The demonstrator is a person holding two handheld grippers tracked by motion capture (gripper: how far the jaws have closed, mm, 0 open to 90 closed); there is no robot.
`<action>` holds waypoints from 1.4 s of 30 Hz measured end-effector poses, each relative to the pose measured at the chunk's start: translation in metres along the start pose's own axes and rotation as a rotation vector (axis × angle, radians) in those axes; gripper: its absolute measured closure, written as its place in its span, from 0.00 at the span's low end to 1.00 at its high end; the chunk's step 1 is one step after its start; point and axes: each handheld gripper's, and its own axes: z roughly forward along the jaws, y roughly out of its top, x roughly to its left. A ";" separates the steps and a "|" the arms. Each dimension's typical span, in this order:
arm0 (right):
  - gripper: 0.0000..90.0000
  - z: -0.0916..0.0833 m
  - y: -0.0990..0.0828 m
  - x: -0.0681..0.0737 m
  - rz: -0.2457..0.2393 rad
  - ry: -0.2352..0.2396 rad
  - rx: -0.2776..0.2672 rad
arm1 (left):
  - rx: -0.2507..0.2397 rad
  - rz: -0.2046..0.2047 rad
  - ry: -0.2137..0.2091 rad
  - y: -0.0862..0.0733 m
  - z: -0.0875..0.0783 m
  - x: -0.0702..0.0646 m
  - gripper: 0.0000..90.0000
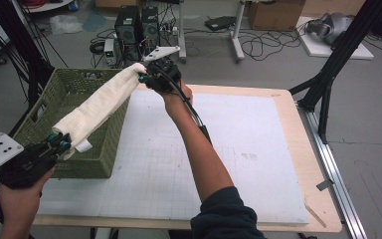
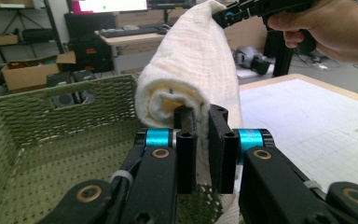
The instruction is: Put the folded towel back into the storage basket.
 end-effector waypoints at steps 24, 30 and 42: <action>0.88 0.098 0.035 0.031 -0.020 0.071 0.051 | 0.041 -0.028 0.159 -0.019 -0.014 0.047 0.91; 0.88 0.114 0.037 0.037 -0.023 0.083 0.072 | 0.053 -0.029 0.191 -0.021 -0.016 0.054 0.91; 0.66 0.145 0.031 0.041 -0.035 0.022 0.133 | 0.094 -0.057 0.276 -0.032 -0.014 0.064 0.56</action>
